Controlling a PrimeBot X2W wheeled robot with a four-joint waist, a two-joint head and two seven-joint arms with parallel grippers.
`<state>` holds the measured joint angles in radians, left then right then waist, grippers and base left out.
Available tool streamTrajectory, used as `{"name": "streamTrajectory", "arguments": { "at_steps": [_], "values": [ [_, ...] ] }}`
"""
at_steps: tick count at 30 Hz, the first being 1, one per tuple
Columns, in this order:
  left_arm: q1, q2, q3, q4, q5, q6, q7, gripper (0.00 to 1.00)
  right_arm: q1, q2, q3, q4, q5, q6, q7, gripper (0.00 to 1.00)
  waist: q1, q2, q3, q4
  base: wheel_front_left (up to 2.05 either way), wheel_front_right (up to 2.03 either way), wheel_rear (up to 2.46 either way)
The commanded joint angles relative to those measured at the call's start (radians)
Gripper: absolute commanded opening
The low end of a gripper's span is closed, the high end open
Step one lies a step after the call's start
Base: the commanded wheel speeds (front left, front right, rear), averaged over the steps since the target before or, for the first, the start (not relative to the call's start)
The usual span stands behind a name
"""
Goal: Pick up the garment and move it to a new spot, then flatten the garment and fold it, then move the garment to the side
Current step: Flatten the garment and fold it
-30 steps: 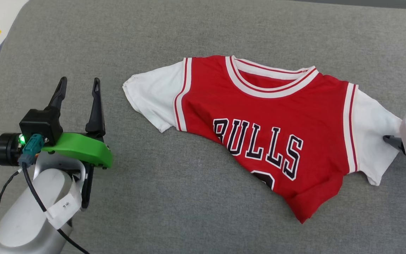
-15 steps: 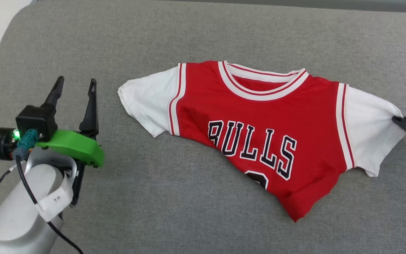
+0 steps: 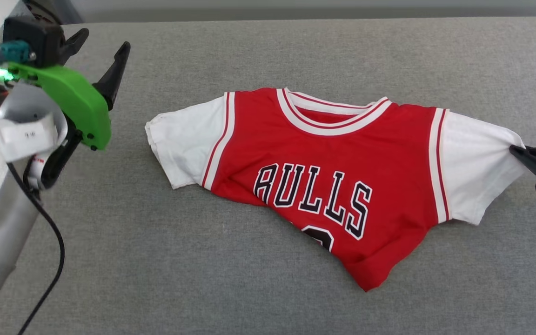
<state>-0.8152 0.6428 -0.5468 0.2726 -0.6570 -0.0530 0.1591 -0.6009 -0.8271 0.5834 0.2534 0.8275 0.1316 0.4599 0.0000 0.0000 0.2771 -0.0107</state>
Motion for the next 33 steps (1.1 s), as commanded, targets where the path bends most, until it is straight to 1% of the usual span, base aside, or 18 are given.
{"name": "streamTrajectory", "arguments": {
  "at_steps": [1, 5, 7, 10, 14, 18, 23, 26, 28, 29, 30, 33],
  "values": [
    [-0.039, 0.002, -0.011, 0.02, -0.021, -0.018, 0.054, 1.0, 0.014, 0.0, -0.003, -0.009, -0.004, -0.001, -0.009, 0.0, 0.0, 0.0, 0.021, -0.019, 0.0, 0.0, 0.0],
    [-0.119, -0.004, -0.051, 0.097, -0.105, -0.051, 0.276, 1.0, 0.014, 0.008, -0.006, -0.028, -0.01, -0.001, -0.016, 0.0, 0.0, 0.0, 0.048, -0.038, 0.0, 0.0, 0.0],
    [-0.15, -0.01, -0.064, 0.136, -0.151, -0.06, 0.375, 1.0, 0.009, 0.013, -0.008, -0.032, -0.015, -0.001, -0.019, 0.0, 0.0, 0.0, 0.062, -0.047, 0.0, 0.0, 0.0],
    [-0.193, -0.015, -0.093, 0.19, -0.191, -0.068, 0.497, 1.0, 0.001, 0.022, -0.011, -0.036, -0.018, -0.001, -0.021, 0.0, 0.0, 0.0, 0.087, -0.06, 0.0, 0.0, 0.0],
    [-0.234, -0.03, -0.121, 0.265, -0.232, -0.072, 0.616, 1.0, -0.014, 0.031, -0.01, -0.043, -0.024, -0.001, -0.02, 0.0, 0.0, 0.0, 0.123, -0.075, 0.0, 0.0, 0.0],
    [-0.261, -0.037, -0.154, 0.335, -0.238, -0.074, 0.689, 1.0, -0.035, 0.043, -0.002, -0.048, -0.031, -0.001, -0.019, 0.0, 0.0, 0.0, 0.156, -0.094, 0.0, 0.0, 0.0],
    [-0.263, -0.053, -0.184, 0.407, -0.242, -0.076, 0.703, 1.0, -0.052, 0.049, 0.011, -0.047, -0.035, -0.001, -0.02, 0.0, 0.0, 0.0, 0.186, -0.105, 0.0, 0.0, 0.0],
    [-0.241, -0.06, -0.224, 0.446, -0.238, -0.077, 0.725, 1.0, -0.057, 0.052, 0.019, -0.042, -0.034, -0.001, -0.022, 0.0, 0.0, 0.0, 0.193, -0.106, 0.0, 0.0, 0.0],
    [-0.226, -0.059, -0.261, 0.448, -0.235, -0.077, 0.738, 1.0, -0.059, 0.052, 0.023, -0.038, -0.033, -0.001, -0.025, 0.0, 0.0, 0.0, 0.193, -0.104, 0.0, 0.0, 0.0],
    [-0.221, -0.057, -0.272, 0.447, -0.237, -0.077, 0.737, 0.31, -0.06, 0.051, 0.024, -0.036, -0.032, -0.001, -0.025, 0.0, 0.0, 0.0, 0.193, -0.102, 0.0, 0.0, 0.0],
    [-0.216, -0.057, -0.28, 0.445, -0.246, -0.077, 0.731, 0.0, -0.061, 0.05, 0.025, -0.033, -0.032, -0.001, -0.027, 0.0, 0.0, 0.0, 0.191, -0.098, 0.0, 0.0, 0.0],
    [-0.211, -0.057, -0.299, 0.433, -0.266, -0.077, 0.695, 0.0, -0.065, 0.05, 0.03, -0.026, -0.031, -0.001, -0.036, 0.0, 0.0, 0.0, 0.176, -0.088, 0.0, 0.0, 0.0]
  ]
}}
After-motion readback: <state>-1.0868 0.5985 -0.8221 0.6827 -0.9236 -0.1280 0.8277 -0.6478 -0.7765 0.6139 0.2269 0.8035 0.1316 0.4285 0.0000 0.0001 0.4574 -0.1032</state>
